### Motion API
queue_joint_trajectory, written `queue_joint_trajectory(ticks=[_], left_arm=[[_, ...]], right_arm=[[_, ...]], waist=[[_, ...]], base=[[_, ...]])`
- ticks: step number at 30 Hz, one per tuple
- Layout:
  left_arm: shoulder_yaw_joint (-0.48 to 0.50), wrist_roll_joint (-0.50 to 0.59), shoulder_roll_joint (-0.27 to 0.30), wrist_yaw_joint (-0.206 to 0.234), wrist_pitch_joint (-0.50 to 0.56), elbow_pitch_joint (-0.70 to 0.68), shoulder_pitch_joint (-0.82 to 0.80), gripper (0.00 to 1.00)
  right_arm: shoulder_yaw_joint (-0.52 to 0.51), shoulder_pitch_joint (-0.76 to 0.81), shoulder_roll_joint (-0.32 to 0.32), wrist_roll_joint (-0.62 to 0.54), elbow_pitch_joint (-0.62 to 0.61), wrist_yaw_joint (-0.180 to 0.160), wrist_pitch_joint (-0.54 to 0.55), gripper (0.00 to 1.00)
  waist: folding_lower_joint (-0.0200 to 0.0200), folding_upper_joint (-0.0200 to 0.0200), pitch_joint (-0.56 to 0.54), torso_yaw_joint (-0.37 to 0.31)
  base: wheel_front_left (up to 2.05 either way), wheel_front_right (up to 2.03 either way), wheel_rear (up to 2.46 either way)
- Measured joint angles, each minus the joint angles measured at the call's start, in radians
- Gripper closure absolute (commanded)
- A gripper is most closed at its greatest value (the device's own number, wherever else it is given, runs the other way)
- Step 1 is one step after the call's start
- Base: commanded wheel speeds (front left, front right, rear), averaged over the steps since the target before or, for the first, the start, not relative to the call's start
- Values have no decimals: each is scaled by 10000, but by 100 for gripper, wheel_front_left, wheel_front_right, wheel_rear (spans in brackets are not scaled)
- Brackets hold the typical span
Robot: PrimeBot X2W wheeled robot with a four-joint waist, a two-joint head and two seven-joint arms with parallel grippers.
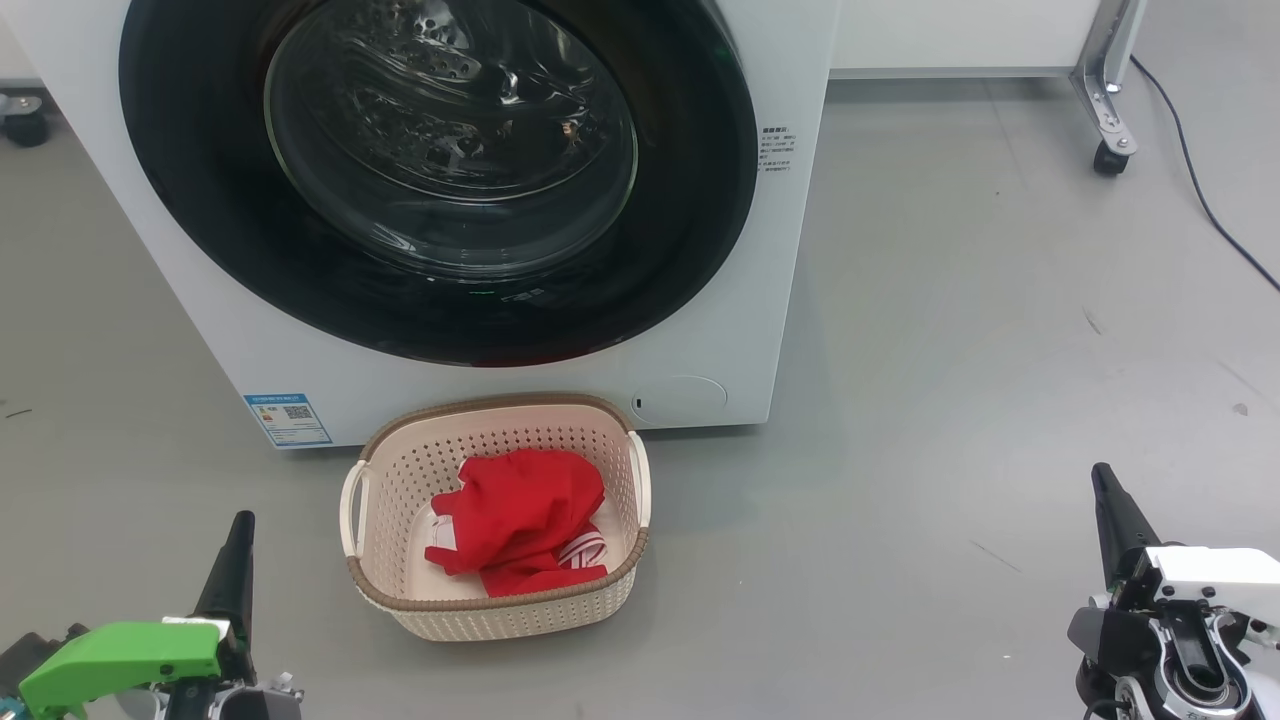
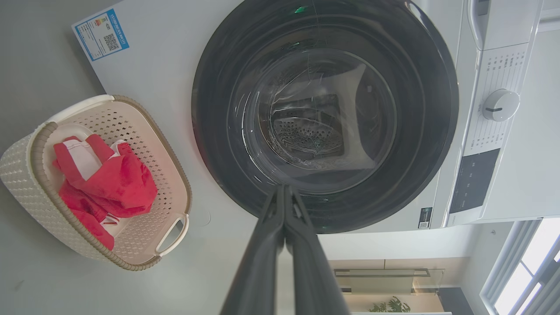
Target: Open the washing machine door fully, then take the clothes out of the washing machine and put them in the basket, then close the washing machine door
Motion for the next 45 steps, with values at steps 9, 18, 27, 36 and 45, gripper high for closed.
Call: queue_joint_trajectory(ticks=[9,18,27,36,45], left_arm=[[4,2,-4,0,42,-6,-1,100],[8,2,-4,0,42,-8,-1,100],[15,2,-8,0,42,-12,-1,100],[27,2,-13,0,42,-15,-1,100],[38,2,-33,0,42,-19,-1,100]], right_arm=[[-8,0,6,0,0,0,0,100],[-17,0,10,-2,-2,0,12,100],[-27,-1,15,-4,-6,0,12,100],[-38,-1,38,-12,-8,0,13,100],[-50,-1,42,-12,-12,0,13,100]], waist=[[0,0,1,0],[0,0,1,0],[0,0,1,-1],[0,0,2,0],[0,0,3,-1]], base=[[0,0,0],[0,0,0],[0,0,0],[0,0,0],[0,0,0]])
